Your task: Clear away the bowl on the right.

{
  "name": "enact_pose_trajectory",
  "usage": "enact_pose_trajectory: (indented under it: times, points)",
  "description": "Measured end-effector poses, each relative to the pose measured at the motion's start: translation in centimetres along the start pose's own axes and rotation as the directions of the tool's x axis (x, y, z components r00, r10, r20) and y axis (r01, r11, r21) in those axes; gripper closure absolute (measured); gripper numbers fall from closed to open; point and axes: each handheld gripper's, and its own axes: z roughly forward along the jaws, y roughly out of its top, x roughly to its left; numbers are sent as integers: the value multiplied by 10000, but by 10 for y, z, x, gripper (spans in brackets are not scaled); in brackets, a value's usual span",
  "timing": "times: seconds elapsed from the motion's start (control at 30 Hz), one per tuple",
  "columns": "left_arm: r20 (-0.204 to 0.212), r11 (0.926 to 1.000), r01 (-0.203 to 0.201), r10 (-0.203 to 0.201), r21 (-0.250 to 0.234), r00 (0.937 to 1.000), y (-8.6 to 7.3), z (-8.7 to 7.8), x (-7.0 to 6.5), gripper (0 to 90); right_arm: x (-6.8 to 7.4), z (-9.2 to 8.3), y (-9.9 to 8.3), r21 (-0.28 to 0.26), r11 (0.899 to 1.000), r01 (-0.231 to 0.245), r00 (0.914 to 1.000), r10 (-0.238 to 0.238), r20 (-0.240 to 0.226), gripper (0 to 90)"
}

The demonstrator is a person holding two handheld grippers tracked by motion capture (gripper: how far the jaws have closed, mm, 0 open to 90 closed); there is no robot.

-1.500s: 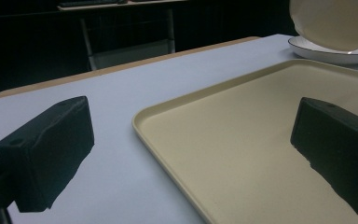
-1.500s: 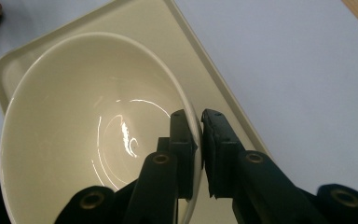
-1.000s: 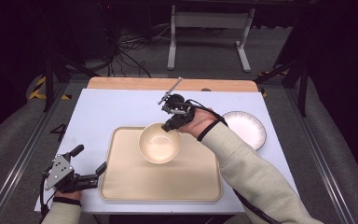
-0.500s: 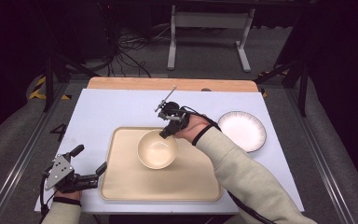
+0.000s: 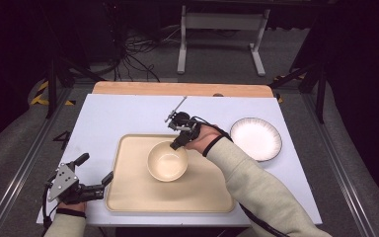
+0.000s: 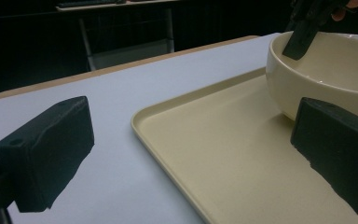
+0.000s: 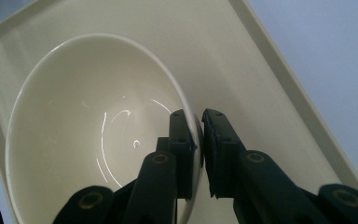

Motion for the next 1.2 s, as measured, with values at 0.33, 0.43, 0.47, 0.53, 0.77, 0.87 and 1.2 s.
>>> enact_pose_trajectory:
  times: [0.33,0.43,0.47,0.53,0.77,0.87,1.2]
  points:
    - [-7,10000,-38,38,52,10000,0,0,0,2,0,10,-3,231,9997,31,9998,-27,-192,819]
    - [-3,10000,-13,13,34,10000,0,0,0,2,-1,11,-4,205,9998,-64,9997,69,-244,819]
    - [-18,10000,7,-7,28,10000,0,0,0,2,-2,11,-4,243,9997,-34,9996,40,-262,820]
    - [-33,10000,-2,2,40,10000,0,0,0,2,-4,12,-5,306,9995,-122,9998,127,-173,826]
    - [-36,10000,-4,4,27,10000,0,0,0,2,-7,14,-7,302,9993,-214,9997,217,-84,829]
    - [-37,10000,-8,8,28,10000,0,0,-1,2,-10,16,-9,407,9987,-298,9995,302,-90,825]
    - [-38,10000,-4,4,25,10000,0,0,-1,2,-13,15,-12,296,9992,-274,9995,278,-137,791]
